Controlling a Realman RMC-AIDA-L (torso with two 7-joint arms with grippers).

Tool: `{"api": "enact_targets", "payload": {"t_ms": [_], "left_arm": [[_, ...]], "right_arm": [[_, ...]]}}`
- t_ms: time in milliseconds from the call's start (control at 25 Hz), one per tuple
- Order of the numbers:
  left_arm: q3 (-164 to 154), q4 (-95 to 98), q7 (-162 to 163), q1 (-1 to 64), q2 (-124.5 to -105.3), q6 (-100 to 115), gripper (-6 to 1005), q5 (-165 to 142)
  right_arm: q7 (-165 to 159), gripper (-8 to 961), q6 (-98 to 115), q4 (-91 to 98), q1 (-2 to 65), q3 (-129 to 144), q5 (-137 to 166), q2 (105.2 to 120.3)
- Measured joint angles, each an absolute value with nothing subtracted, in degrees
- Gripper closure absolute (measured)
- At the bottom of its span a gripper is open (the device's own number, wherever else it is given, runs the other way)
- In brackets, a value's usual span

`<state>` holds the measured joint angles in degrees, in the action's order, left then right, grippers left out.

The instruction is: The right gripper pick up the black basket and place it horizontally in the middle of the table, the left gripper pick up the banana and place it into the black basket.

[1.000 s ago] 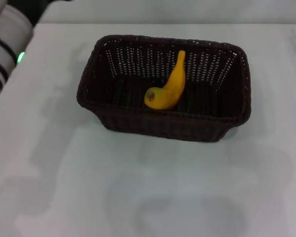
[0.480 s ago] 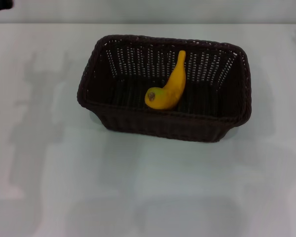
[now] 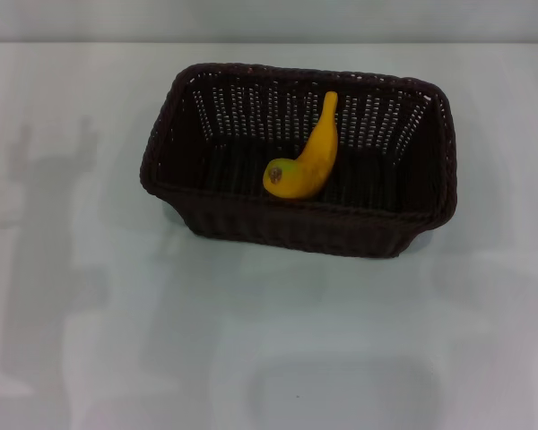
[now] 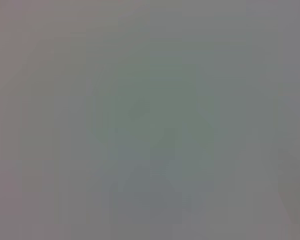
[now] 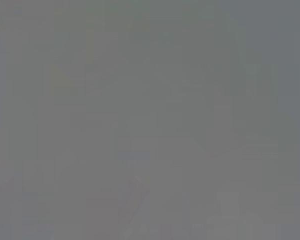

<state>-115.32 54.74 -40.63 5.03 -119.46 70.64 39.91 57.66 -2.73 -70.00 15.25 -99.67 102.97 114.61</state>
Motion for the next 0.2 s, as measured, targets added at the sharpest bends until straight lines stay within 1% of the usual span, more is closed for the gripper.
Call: {"api": "enact_targets", "payload": {"t_ms": [200], "left_arm": [[-115.86, 55.09, -40.75, 4.54, -119.53, 70.76, 114, 45.76]], "right_arm": [[58.13, 89, -0.78, -69.42, 14.62, -99.91, 102.10, 114.70]]}}
